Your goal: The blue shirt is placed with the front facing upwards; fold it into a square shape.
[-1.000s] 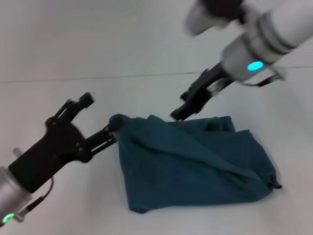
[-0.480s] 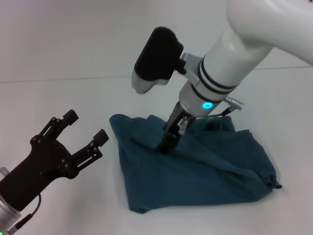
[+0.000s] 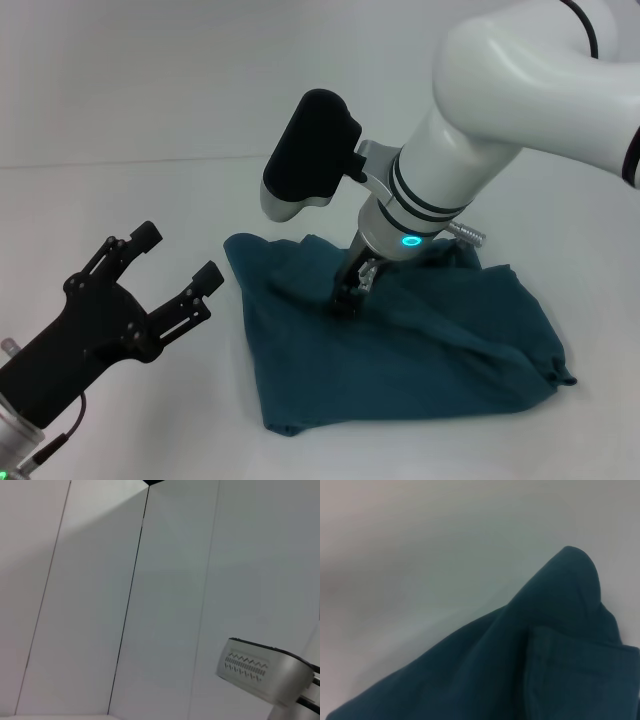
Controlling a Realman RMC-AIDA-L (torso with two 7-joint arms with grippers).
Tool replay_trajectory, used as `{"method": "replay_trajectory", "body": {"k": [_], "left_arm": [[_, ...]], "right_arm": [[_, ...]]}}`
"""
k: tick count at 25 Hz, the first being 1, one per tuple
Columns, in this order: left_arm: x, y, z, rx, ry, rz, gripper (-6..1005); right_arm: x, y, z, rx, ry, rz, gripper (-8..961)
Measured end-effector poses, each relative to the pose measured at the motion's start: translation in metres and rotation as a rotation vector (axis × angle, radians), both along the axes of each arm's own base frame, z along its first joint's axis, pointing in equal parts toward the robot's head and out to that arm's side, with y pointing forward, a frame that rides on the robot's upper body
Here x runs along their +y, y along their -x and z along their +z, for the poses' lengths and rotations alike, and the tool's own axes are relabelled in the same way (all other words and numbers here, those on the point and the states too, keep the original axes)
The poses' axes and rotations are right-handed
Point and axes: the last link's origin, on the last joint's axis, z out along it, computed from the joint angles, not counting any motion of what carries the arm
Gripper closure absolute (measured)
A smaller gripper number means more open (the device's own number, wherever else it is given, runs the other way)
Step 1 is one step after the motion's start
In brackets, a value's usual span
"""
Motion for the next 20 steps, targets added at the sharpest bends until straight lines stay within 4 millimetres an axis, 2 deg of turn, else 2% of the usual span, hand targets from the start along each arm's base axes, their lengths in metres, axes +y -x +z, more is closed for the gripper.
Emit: {"method": "replay_trajectory", "body": {"k": [1,8,11,17,20], "left_arm": [[0.0,0.0,0.0,-0.001,0.0,-0.003,68],[-0.001,-0.002,0.001,-0.006,0.001,-0.015,97],[0.0,-0.003,0.001,-0.005,0.001,-0.019,122],[0.002,-0.005,0.0,-0.004,0.004,-0.028,171],[0.002,-0.005,0.0,-0.004,0.004,-0.029,168]], "right_arm": [[0.001,0.0,0.001,0.007,-0.009,-0.005,340],[0.007,-0.014,0.01,0.049,-0.087,-0.092,610],[0.012,-0.022,0.018,0.078,-0.126,-0.137,752],[0.022,-0.035,0.038,0.138,-0.197,-0.218,932],[0.025,-0.043,0.047,0.156,-0.229,-0.248,940]]}}
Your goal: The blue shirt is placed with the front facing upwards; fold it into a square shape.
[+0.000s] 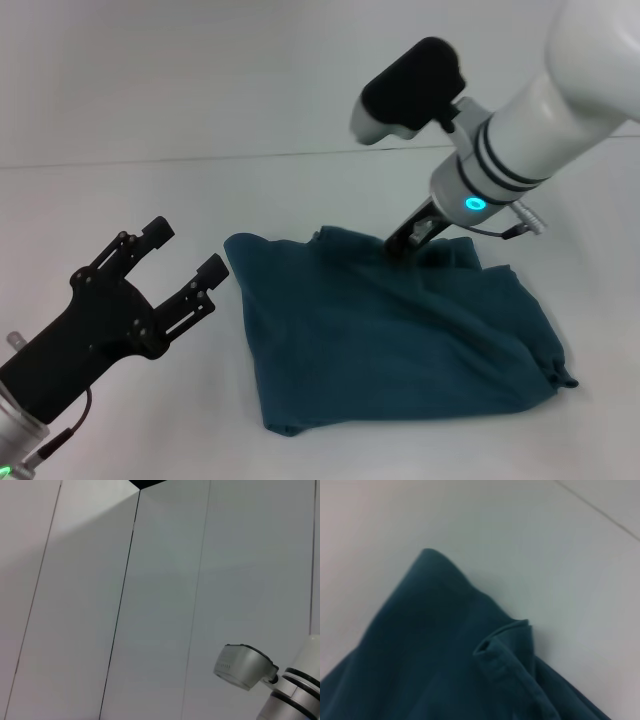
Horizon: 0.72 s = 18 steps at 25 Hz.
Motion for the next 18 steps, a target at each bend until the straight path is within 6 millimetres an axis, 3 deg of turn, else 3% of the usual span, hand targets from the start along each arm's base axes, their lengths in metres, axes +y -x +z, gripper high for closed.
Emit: {"method": "replay_trajectory", "body": {"k": [10,18], "left_arm": [[0.001,-0.001,-0.001,0.0,0.005,-0.002,167],[0.002,-0.002,-0.003,0.001,0.014,-0.008,167]], "right_arm": [[0.012,-0.029,0.041,0.074,-0.125,-0.09,934],[0.018,-0.05,0.058,0.073,-0.186,-0.117,929]]}}
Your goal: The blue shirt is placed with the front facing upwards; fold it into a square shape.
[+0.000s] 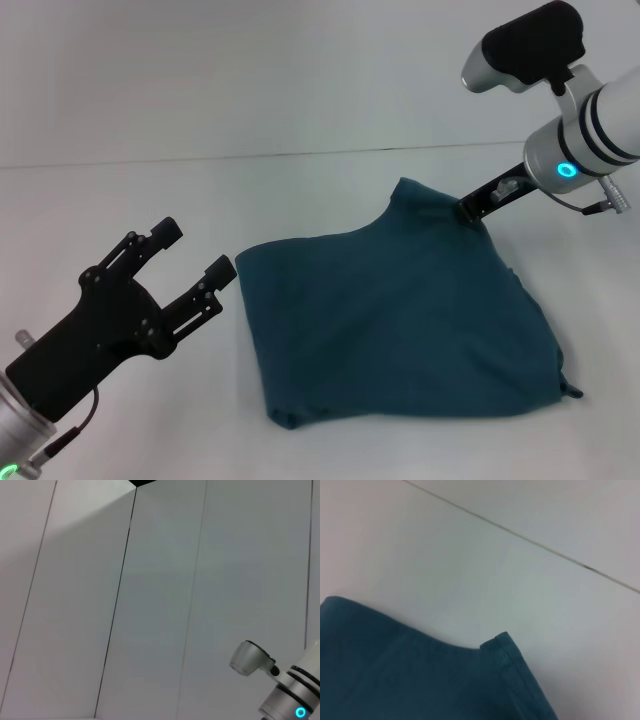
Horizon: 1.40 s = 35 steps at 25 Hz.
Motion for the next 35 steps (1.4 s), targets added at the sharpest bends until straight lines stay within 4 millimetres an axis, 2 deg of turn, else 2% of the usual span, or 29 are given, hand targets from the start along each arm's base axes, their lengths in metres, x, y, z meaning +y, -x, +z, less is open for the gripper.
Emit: {"method": "replay_trajectory", "body": {"k": [5,9,13,17,19,22,27,29,33,35], "left_arm": [[0.002,-0.002,-0.002,0.0,0.011,-0.007,168],[0.002,-0.003,-0.003,-0.001,0.014,-0.011,166],[0.002,-0.003,-0.003,0.0,0.016,-0.012,167],[0.002,-0.003,-0.003,0.0,0.015,-0.012,167],[0.002,-0.003,-0.003,0.0,0.015,-0.012,167],[0.001,-0.002,-0.003,0.007,0.017,-0.011,166],[0.0,-0.001,-0.006,0.014,0.028,-0.007,167],[0.0,0.0,-0.007,0.014,0.033,-0.005,168],[-0.001,0.0,-0.008,0.016,0.037,-0.007,169],[-0.001,-0.001,-0.008,0.016,0.038,-0.009,169]], "right_arm": [[0.003,-0.008,-0.003,-0.025,-0.038,0.0,926],[0.006,-0.003,0.001,-0.026,-0.066,0.014,923],[0.003,0.012,0.012,0.062,-0.114,0.06,754],[-0.02,0.016,0.014,0.235,-0.143,0.195,621],[-0.035,0.01,0.007,0.34,-0.144,0.276,560],[-0.058,-0.013,-0.008,0.494,-0.179,0.39,469],[-0.098,-0.056,-0.056,0.601,-0.16,0.505,624],[-0.112,-0.066,-0.071,0.609,-0.161,0.537,702],[-0.136,-0.08,-0.089,0.593,-0.195,0.606,891],[-0.144,-0.086,-0.093,0.575,-0.224,0.614,912]]}}
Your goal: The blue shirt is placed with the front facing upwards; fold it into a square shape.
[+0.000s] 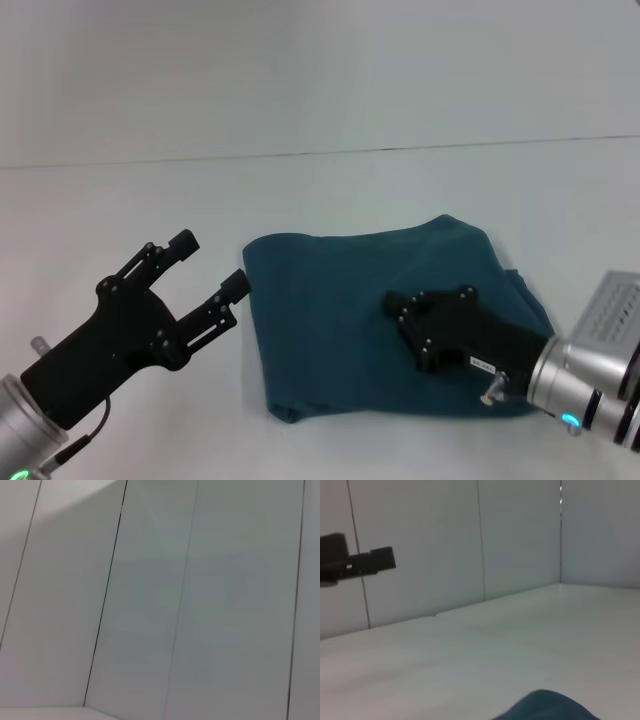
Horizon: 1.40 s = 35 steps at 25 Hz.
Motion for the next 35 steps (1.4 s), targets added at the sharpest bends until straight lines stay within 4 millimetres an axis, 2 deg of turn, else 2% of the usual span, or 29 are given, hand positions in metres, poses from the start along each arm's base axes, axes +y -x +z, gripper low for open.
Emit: {"method": "replay_trajectory", "body": {"k": [7,13,18,23,27,31,35], "left_arm": [[0.0,0.001,-0.001,-0.001,0.003,0.002,171],[-0.001,0.001,-0.001,-0.002,0.005,0.004,173],[0.0,0.0,-0.002,-0.003,0.007,0.0,173],[0.0,0.0,-0.002,-0.002,0.008,0.0,173],[0.0,-0.001,-0.002,-0.002,0.01,-0.002,172],[0.001,-0.002,-0.005,0.006,0.02,-0.008,172],[0.001,-0.003,-0.005,0.011,0.024,-0.01,172]], "right_arm": [[-0.009,-0.017,-0.004,0.009,-0.059,-0.117,955],[-0.007,-0.039,0.004,0.012,-0.142,-0.267,955],[-0.006,-0.049,0.015,0.06,-0.243,-0.362,955],[-0.022,-0.037,0.02,0.141,-0.261,-0.25,955],[-0.039,-0.024,0.006,0.117,-0.181,-0.126,955],[-0.046,-0.029,-0.006,0.045,-0.132,-0.136,954],[-0.052,-0.039,-0.011,0.019,-0.122,-0.199,954]]}}
